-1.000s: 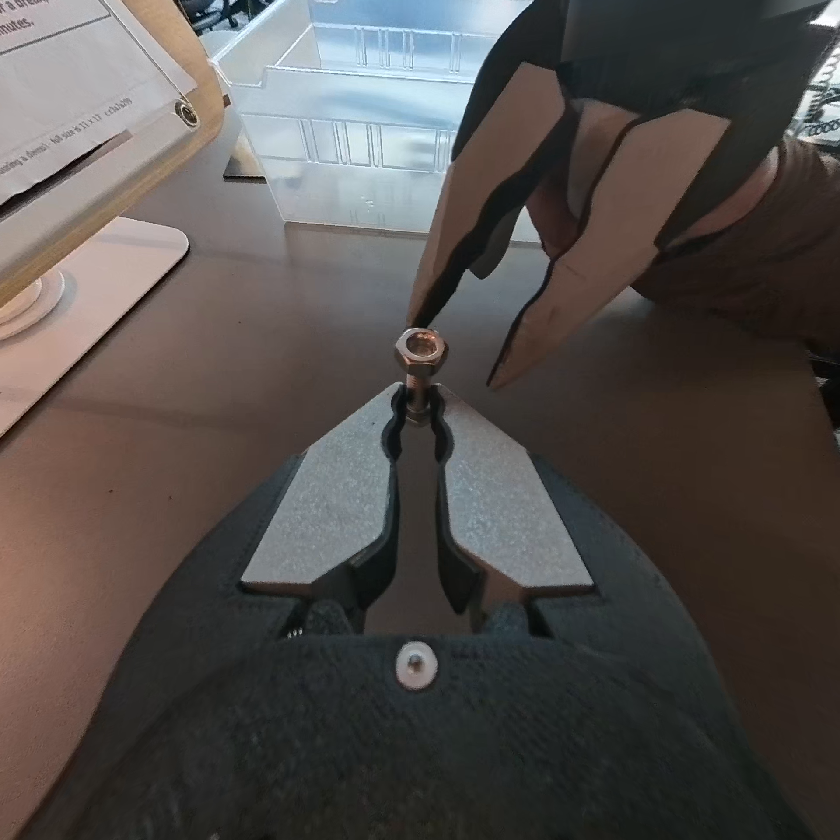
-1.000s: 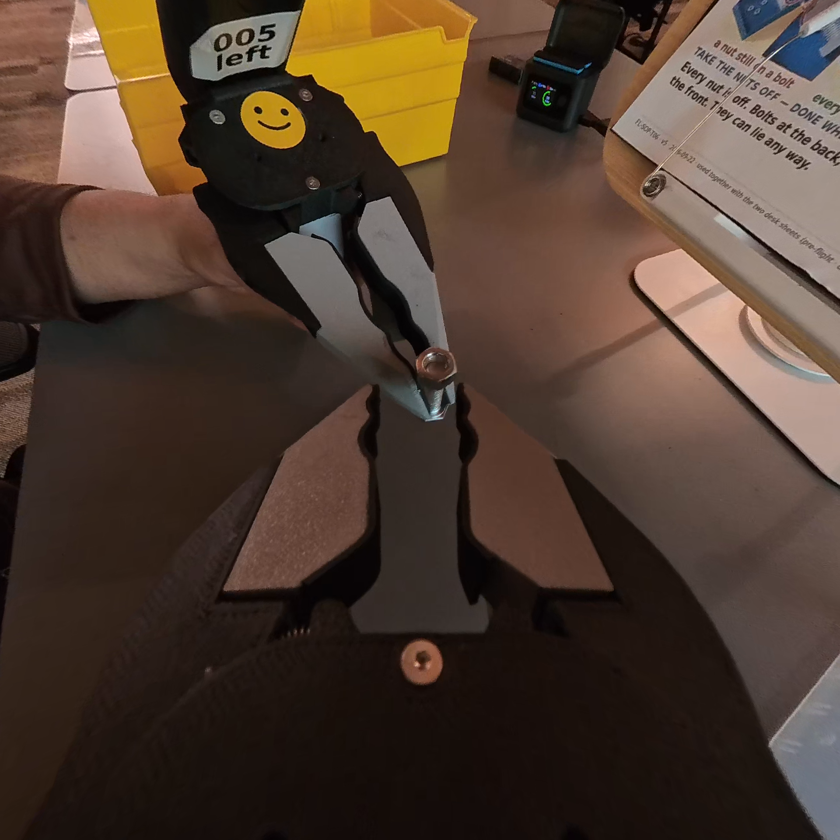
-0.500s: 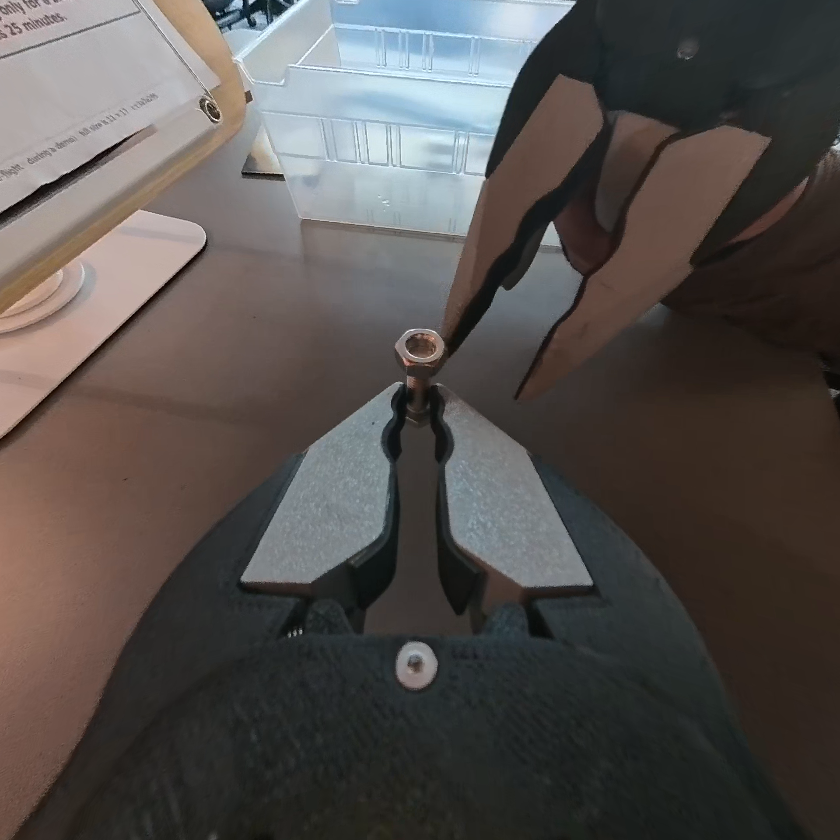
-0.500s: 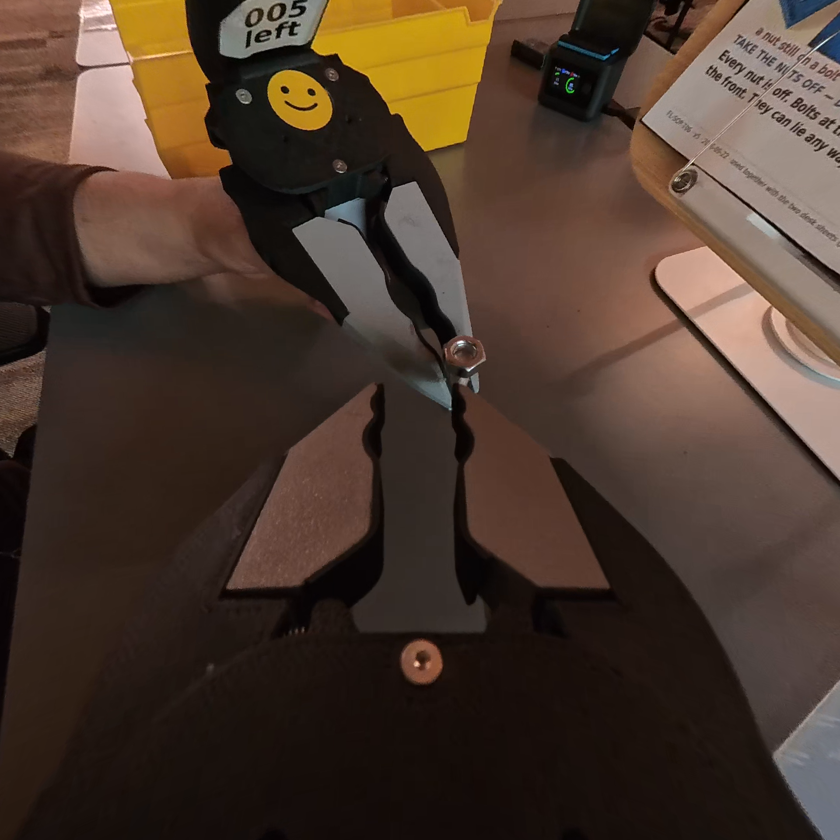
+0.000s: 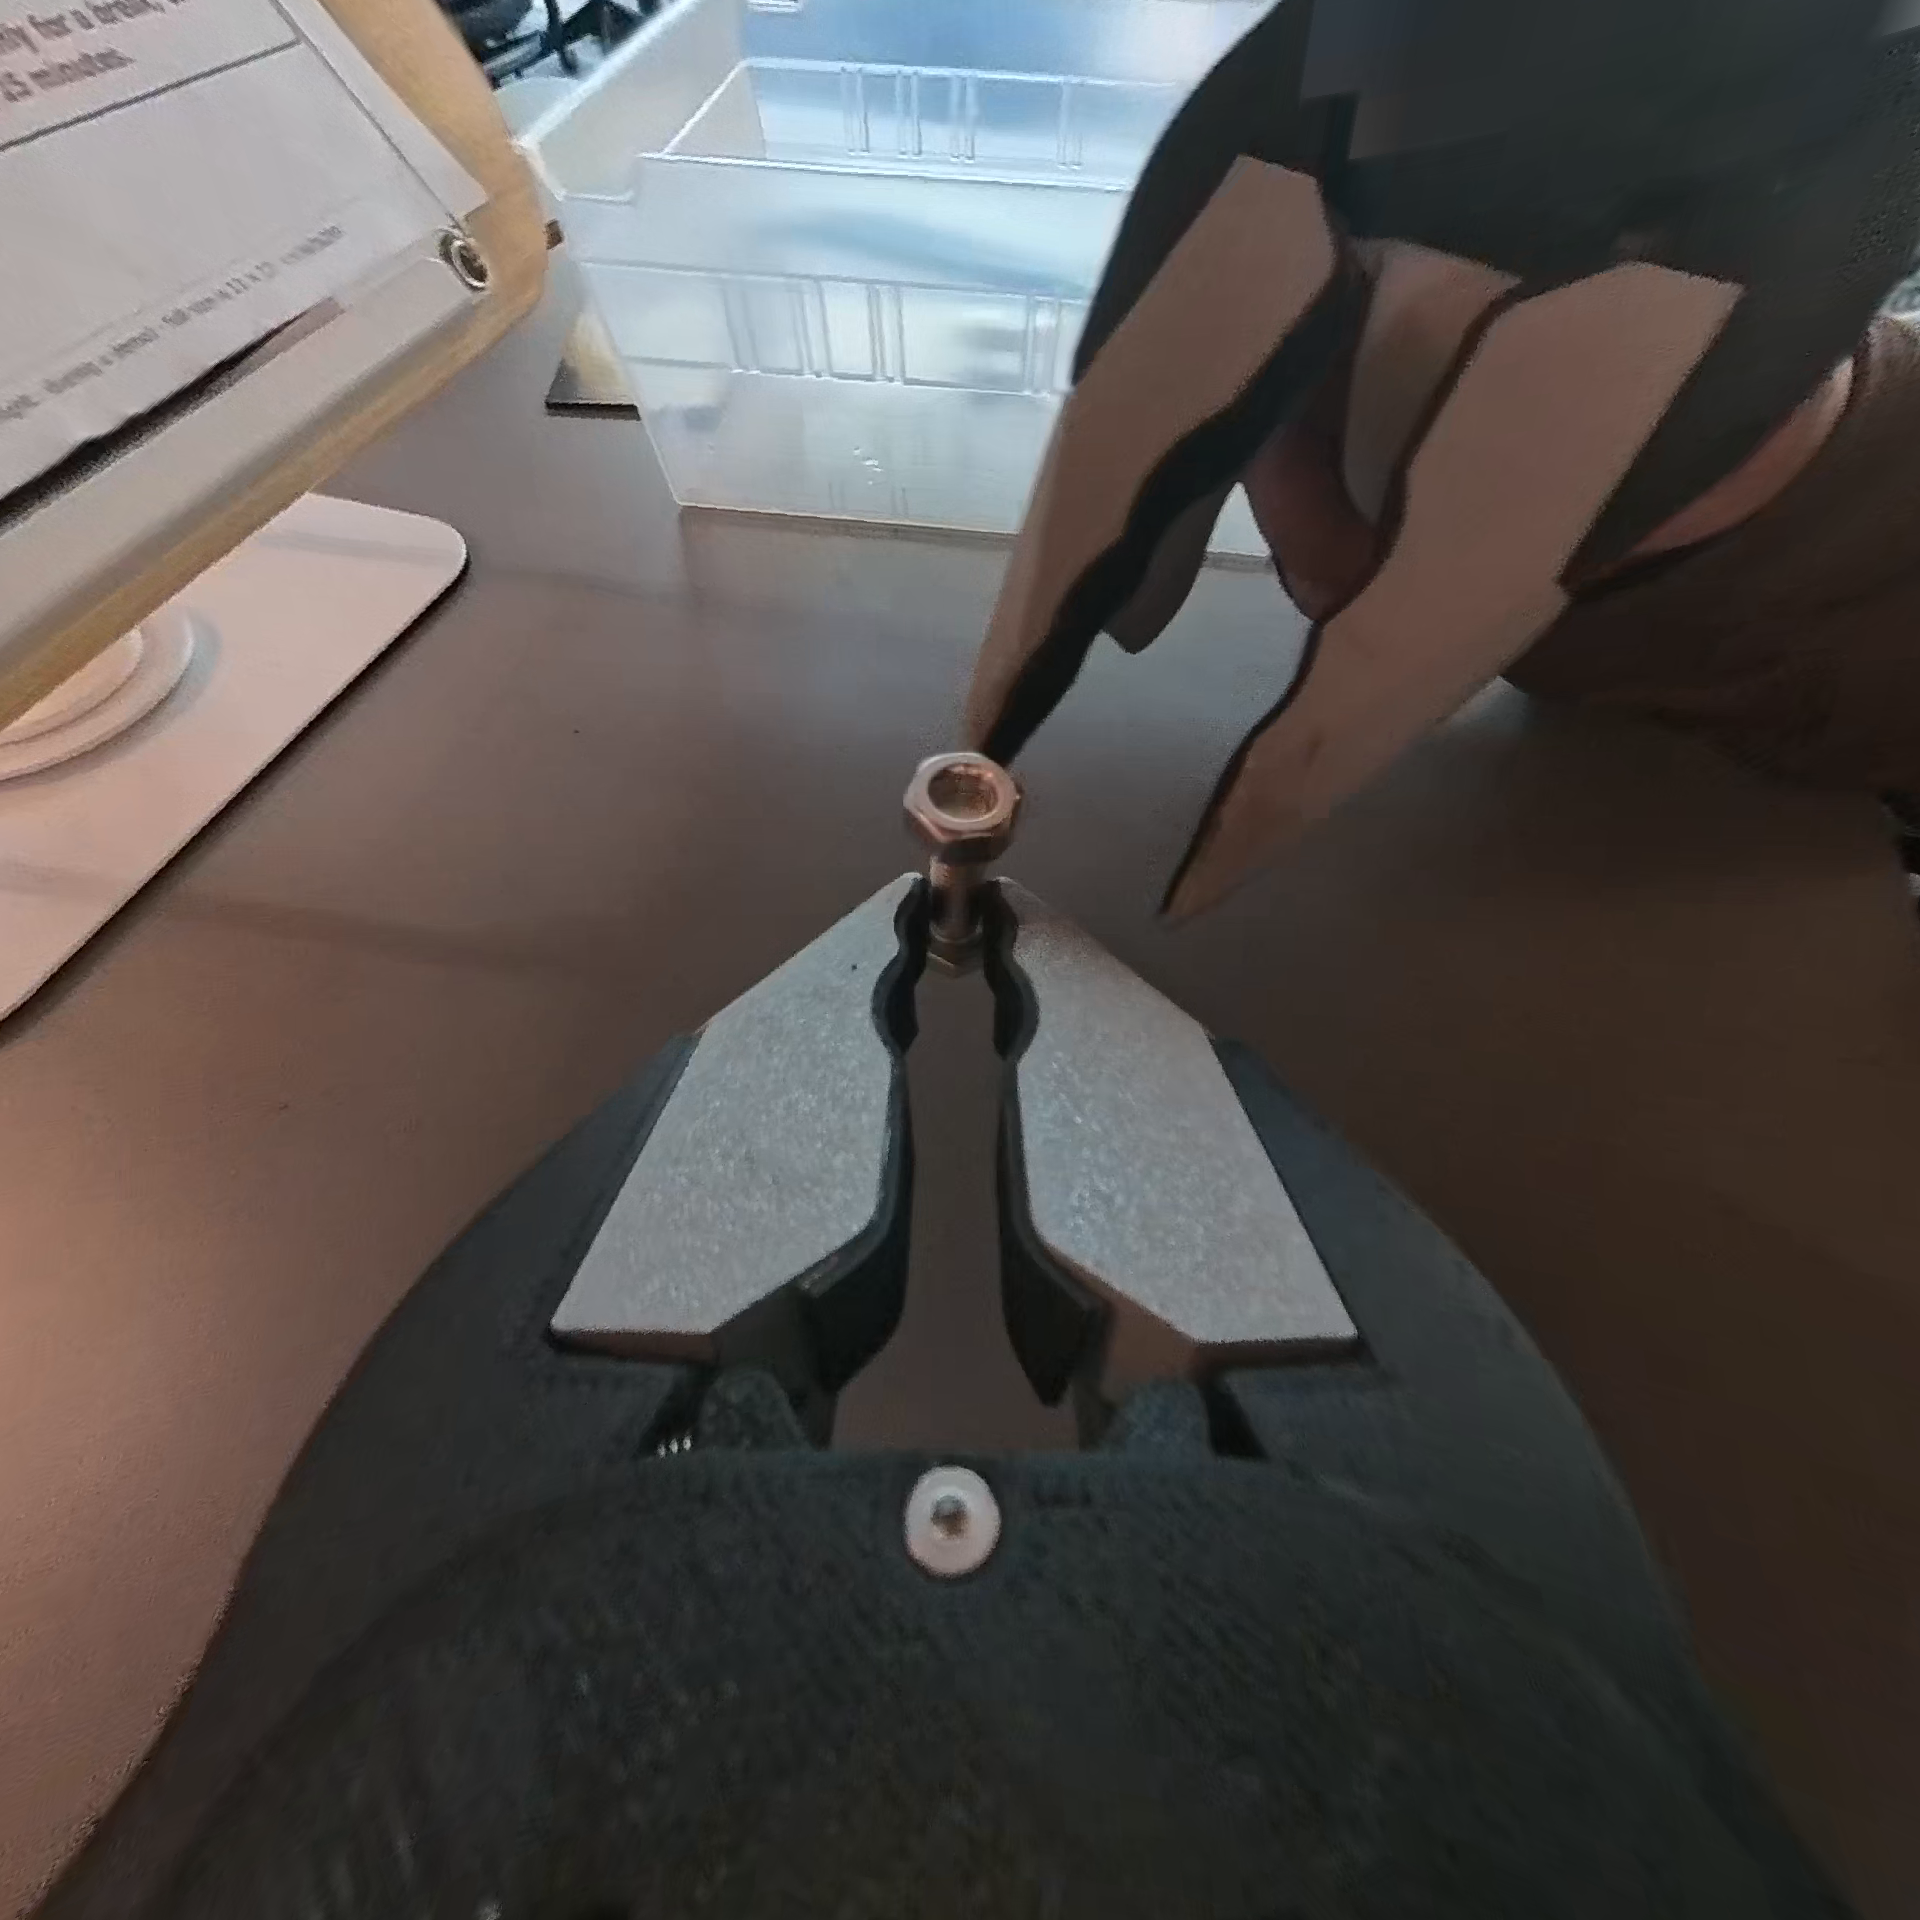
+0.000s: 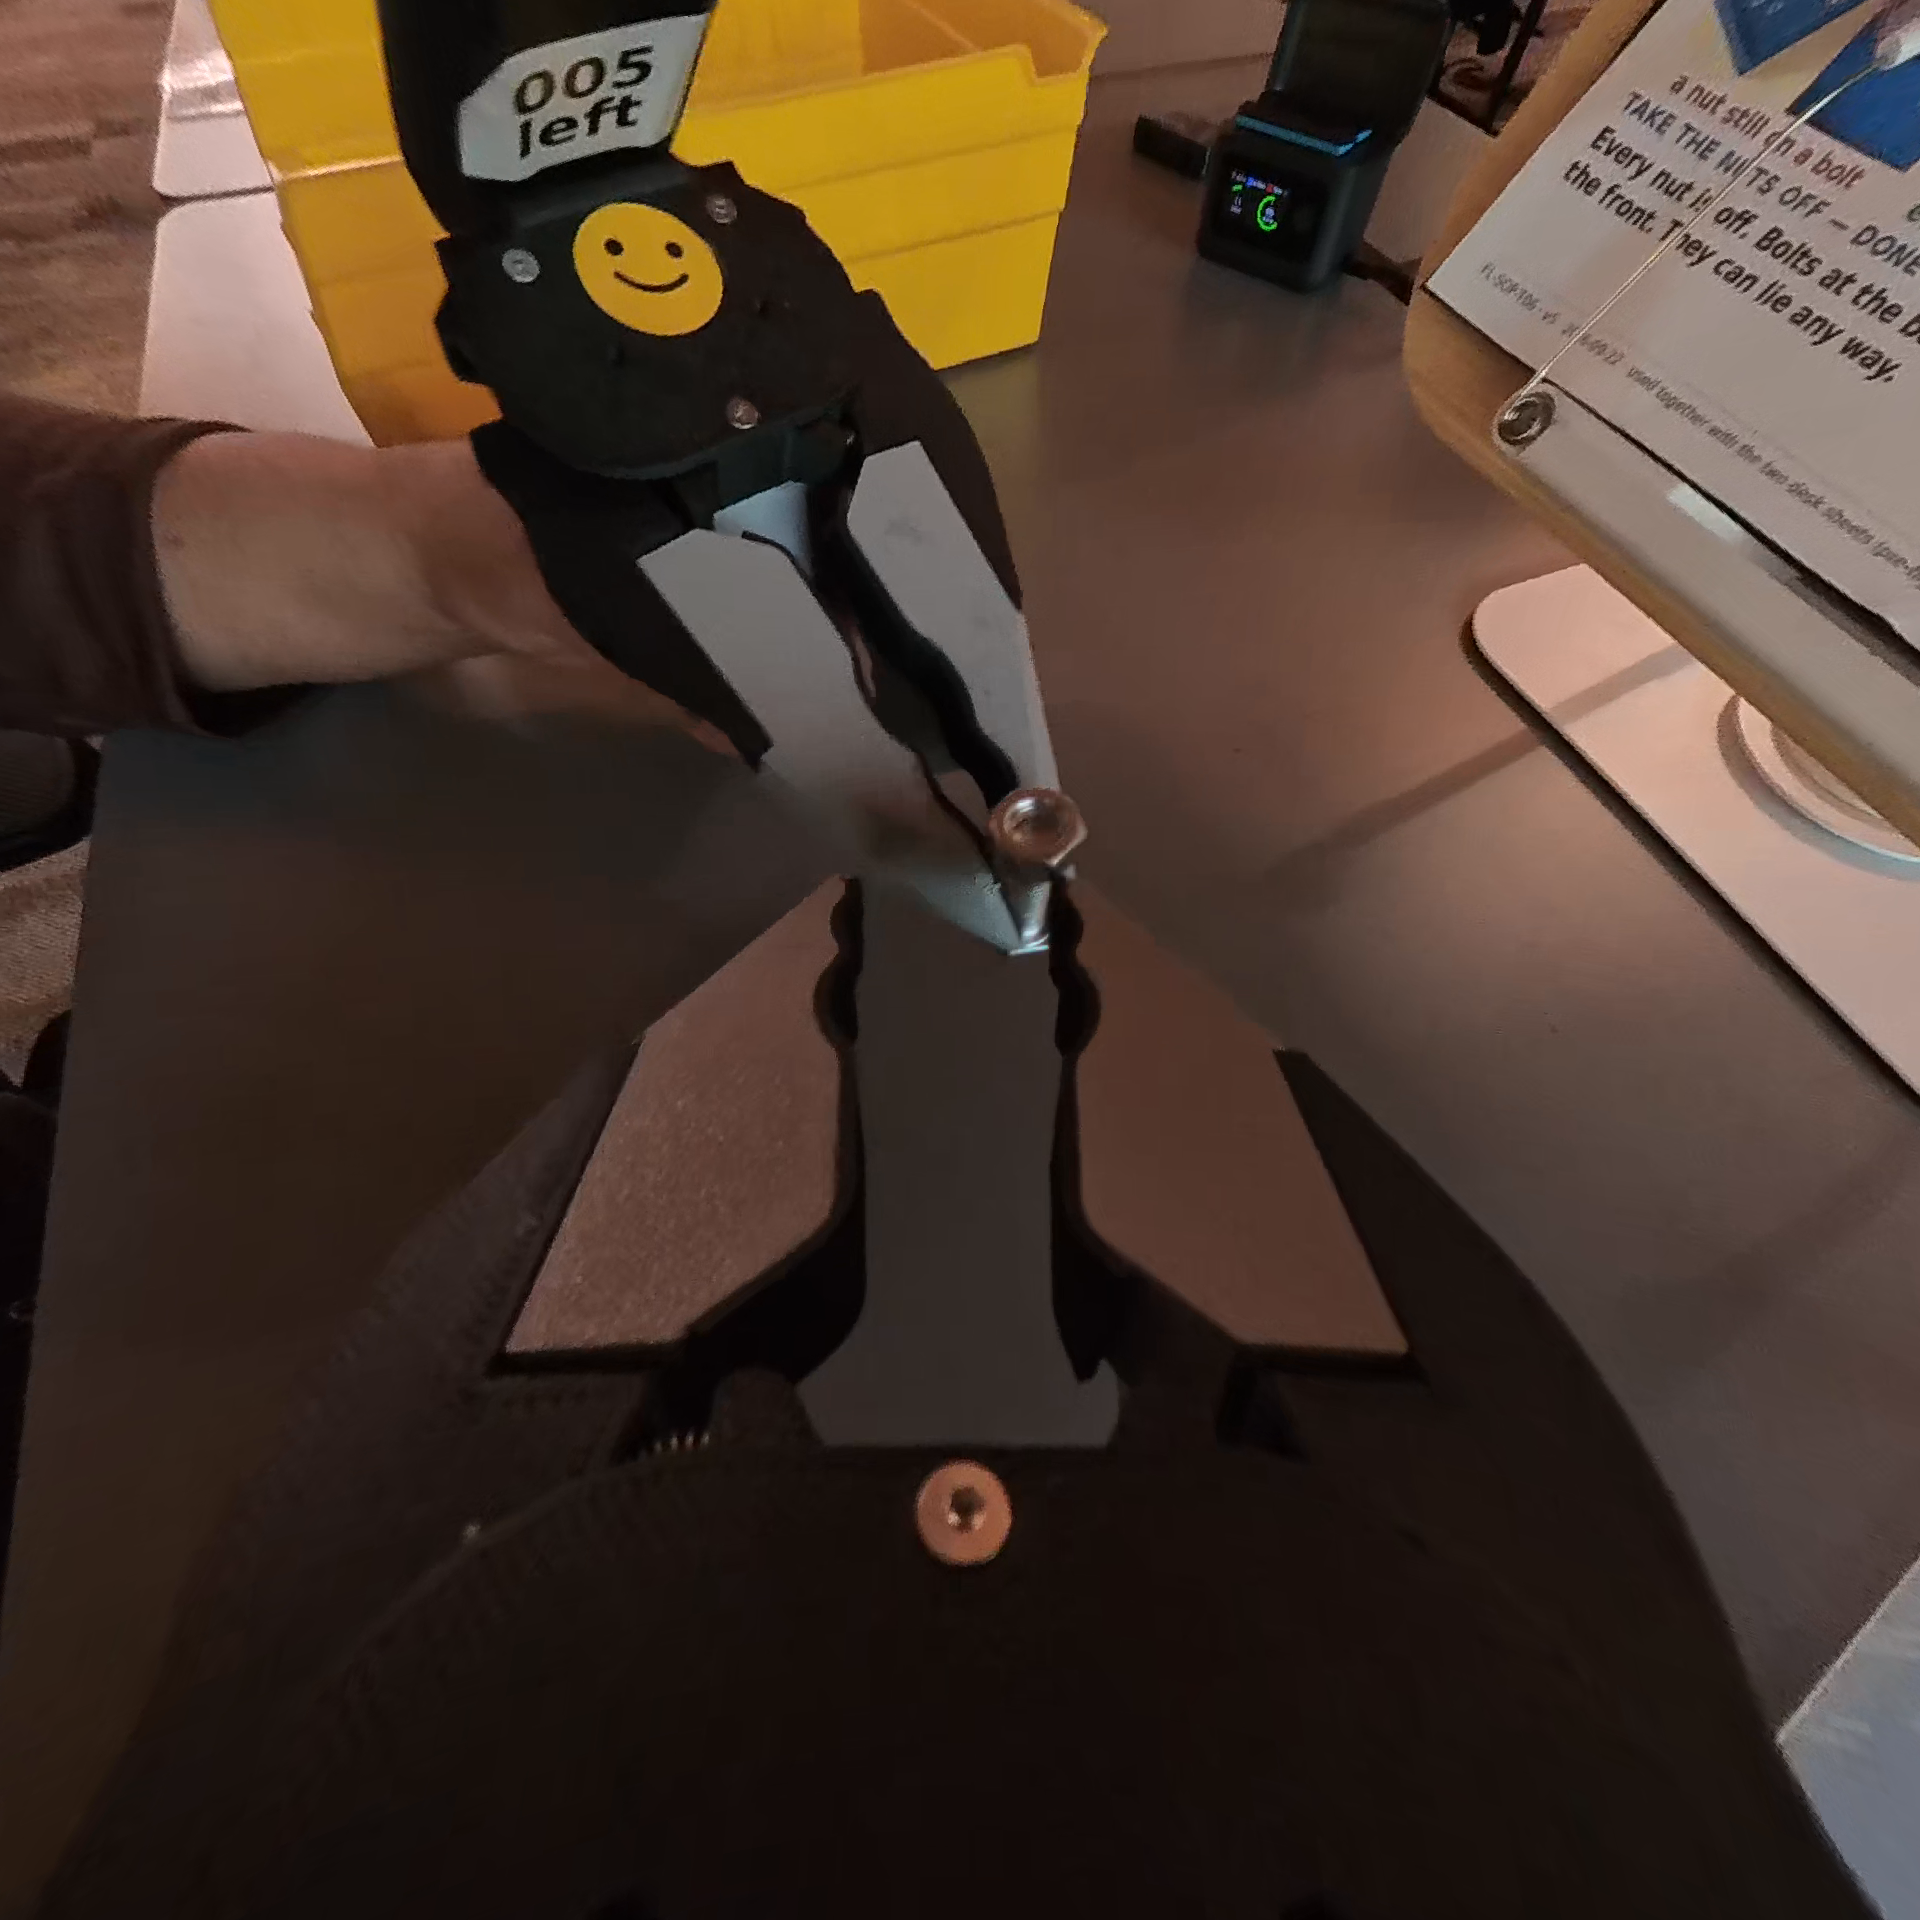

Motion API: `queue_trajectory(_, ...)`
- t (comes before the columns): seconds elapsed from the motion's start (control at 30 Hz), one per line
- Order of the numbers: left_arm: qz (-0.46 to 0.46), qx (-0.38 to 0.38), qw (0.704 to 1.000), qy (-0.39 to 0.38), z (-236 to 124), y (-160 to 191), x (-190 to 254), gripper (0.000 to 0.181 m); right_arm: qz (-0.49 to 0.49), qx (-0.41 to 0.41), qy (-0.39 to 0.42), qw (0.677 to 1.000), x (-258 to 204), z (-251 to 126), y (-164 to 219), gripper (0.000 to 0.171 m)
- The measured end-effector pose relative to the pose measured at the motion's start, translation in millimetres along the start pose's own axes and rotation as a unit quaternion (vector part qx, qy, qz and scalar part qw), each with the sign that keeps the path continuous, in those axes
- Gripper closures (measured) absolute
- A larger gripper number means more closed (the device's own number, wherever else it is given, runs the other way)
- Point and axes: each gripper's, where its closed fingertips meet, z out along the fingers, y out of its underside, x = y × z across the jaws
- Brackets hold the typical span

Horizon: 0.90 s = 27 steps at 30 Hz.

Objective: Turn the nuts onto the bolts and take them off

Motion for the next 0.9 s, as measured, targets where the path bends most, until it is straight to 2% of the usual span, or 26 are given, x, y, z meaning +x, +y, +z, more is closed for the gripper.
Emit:
queue_trajectory(0.2,-0.003,0.004,1.000,0.003,-1,-1,0,0.173,0.006,-0.002,0.010,1.000,6,-1,2,0.143)
queue_trajectory(0.4,0.024,-0.006,0.999,0.024,5,1,13,0.173,0.007,0.012,0.001,1.000,2,2,-2,0.137)
queue_trajectory(0.57,0.013,-0.008,1.000,0.005,3,3,3,0.173,0.004,0.003,0.004,1.000,2,3,1,0.136)
queue_trajectory(0.67,-0.008,0.000,1.000,-0.005,-1,2,-5,0.173,0.012,0.012,-0.008,1.000,1,0,-1,0.145)
queue_trajectory(0.77,-0.001,0.001,1.000,-0.003,-1,1,-4,0.173,0.026,0.019,0.019,0.999,11,-1,-2,0.139)
queue_trajectory(0.9,0.022,-0.003,1.000,0.014,3,0,9,0.173,0.030,0.026,-0.008,0.999,3,2,-4,0.134)
